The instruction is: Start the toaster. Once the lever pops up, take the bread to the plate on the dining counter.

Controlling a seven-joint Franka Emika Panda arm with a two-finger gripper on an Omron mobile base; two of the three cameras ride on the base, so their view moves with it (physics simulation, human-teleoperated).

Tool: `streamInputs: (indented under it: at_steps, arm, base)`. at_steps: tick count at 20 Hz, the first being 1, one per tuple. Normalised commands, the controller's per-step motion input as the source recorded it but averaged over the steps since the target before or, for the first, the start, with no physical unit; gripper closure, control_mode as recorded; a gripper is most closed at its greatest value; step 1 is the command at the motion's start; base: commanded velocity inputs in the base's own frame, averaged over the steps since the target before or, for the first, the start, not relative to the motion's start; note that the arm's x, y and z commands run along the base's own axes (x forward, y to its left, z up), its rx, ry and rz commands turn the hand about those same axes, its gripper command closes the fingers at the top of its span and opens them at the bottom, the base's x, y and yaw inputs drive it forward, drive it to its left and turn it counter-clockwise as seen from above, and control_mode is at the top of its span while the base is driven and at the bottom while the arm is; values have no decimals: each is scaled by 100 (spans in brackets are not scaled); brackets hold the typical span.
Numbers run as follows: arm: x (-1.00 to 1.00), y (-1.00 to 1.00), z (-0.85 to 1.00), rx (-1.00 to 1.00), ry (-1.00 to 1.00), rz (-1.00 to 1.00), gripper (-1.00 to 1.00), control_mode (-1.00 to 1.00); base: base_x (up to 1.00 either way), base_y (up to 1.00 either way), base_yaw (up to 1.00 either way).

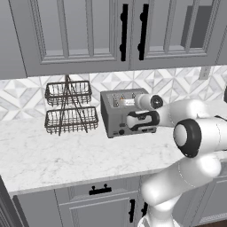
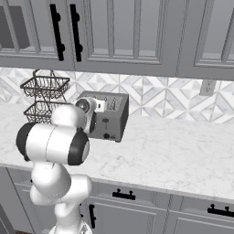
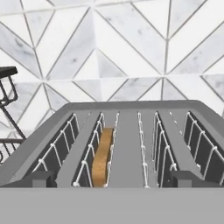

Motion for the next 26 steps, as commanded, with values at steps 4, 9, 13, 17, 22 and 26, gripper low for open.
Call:
streamInputs:
  at_steps: [4,9,13,17,22,26]
  arm:
    - [1,26,-5,0,0,-9,-100,-100]
    - [0,39,-4,0,0,-15,-100,-100]
    - [0,37,-9,0,0,-14,-100,-100]
    - [0,39,-8,0,0,-5,-100,-100]
    - [8,20,-5,0,0,0,-100,-100]
    - [30,-2,0,0,0,0,-100,-100]
  base:
    - [0,0,0]
    - [0,0,0]
    - [0,0,0]
    - [0,0,0]
    - [0,0,0]
    - [0,0,0]
